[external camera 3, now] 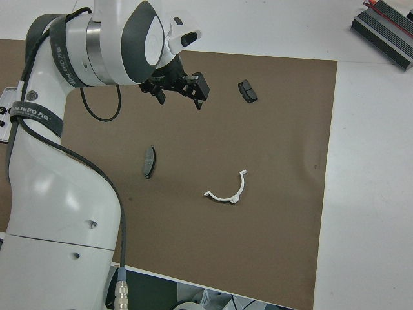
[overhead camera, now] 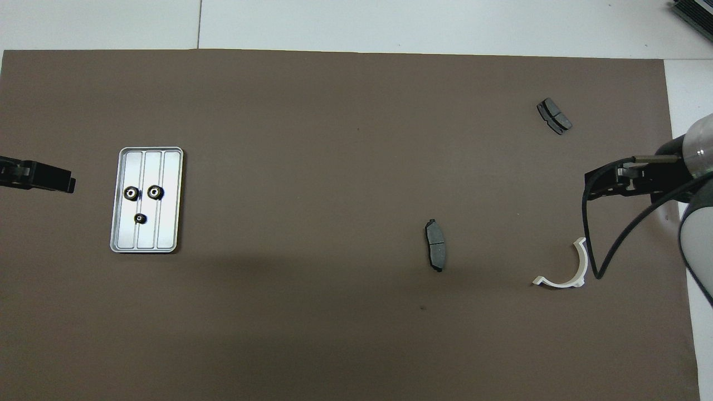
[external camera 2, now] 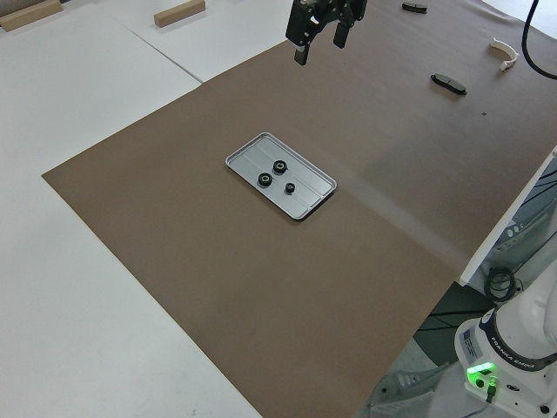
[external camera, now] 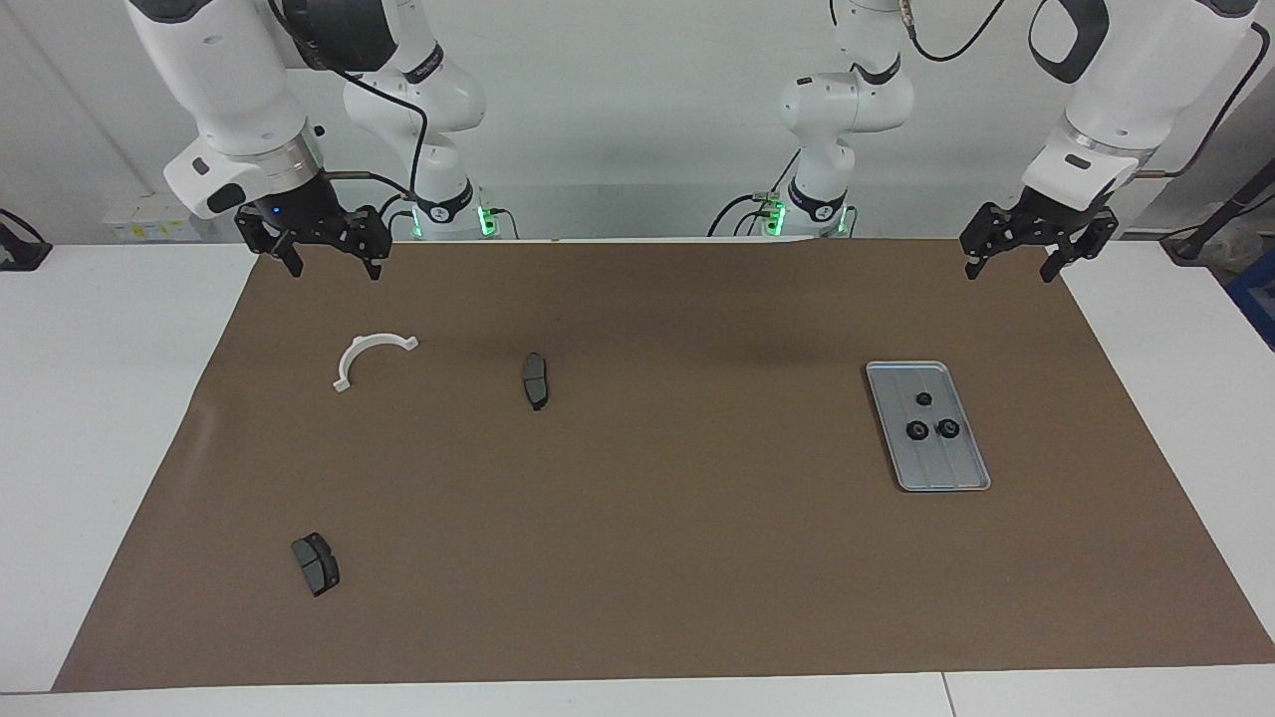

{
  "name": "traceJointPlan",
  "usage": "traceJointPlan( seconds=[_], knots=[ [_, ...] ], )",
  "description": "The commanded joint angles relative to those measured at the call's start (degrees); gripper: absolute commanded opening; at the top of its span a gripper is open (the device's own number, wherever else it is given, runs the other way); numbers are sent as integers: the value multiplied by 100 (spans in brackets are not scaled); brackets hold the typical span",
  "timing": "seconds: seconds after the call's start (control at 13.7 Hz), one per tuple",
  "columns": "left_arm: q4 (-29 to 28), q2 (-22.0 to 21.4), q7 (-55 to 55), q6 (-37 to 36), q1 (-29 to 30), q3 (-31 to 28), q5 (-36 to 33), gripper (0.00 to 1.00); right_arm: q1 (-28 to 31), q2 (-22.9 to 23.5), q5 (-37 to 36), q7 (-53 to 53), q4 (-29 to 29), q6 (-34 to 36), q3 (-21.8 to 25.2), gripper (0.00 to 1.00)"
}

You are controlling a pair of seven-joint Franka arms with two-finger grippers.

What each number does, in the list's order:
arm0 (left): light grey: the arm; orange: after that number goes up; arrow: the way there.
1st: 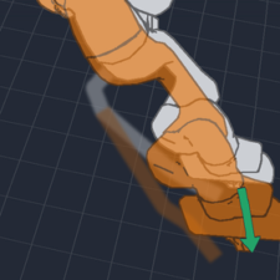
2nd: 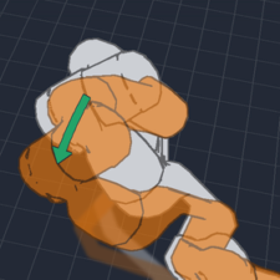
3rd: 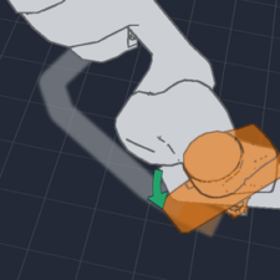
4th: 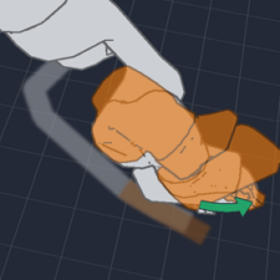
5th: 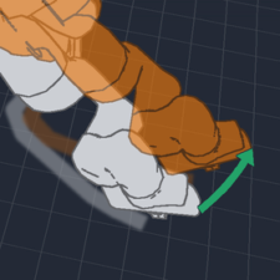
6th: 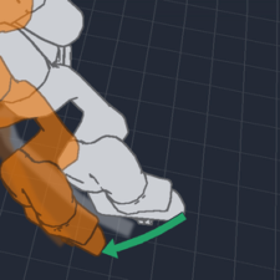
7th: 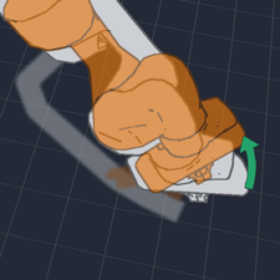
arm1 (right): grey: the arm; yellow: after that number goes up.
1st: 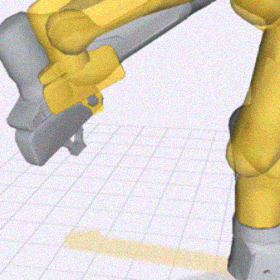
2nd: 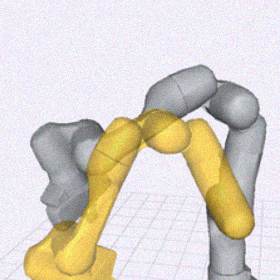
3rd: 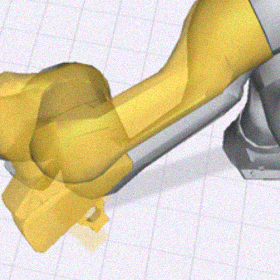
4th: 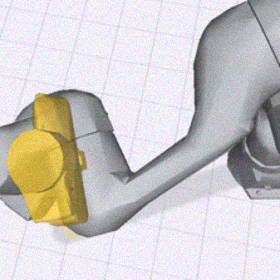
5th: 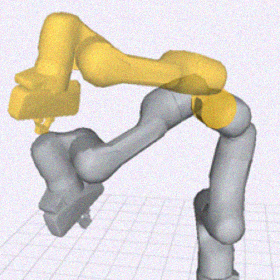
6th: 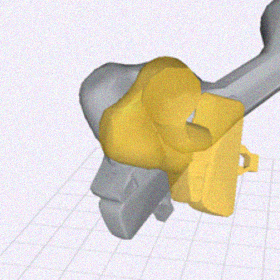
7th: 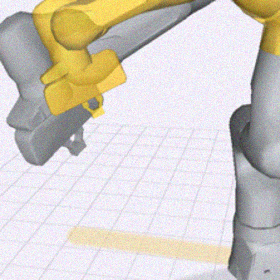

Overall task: Place bearing gear from tray to pile
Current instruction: 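Reach the left gripper down to a black gear in the tray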

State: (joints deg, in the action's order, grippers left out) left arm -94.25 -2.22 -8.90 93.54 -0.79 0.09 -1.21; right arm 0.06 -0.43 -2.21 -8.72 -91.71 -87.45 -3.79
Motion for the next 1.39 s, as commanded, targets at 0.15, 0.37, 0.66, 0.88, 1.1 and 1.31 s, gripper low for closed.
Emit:
traceJointPlan(
  seconds=[0.15, 0.37, 0.66, 0.88, 1.1, 1.31],
  knots=[
    [-66, 3, -94, 181, 0, 0, -72, 100, 2, -89, -60, -130, -66, -53, -34, 100],
    [-1319, -339, -76, 1215, 79, -17, -72, 100, 64, -89, 36, -121, -93, -53, -25, 100],
    [-2394, -139, -6, 2464, 96, -26, -63, 100, 55, -98, 45, -86, -110, -53, -25, 100],
    [-2756, 247, -15, 3378, 141, -26, -63, 100, 55, -98, 45, -86, -110, -53, -25, 100],
    [-2941, 485, -41, 3846, 316, -26, -63, 100, 55, -98, 45, -86, -110, -53, -16, 100],
    [-2994, 845, -15, 4136, 325, -26, -63, 84, 73, -98, 45, -86, -119, -53, -25, 100]
  ],
)
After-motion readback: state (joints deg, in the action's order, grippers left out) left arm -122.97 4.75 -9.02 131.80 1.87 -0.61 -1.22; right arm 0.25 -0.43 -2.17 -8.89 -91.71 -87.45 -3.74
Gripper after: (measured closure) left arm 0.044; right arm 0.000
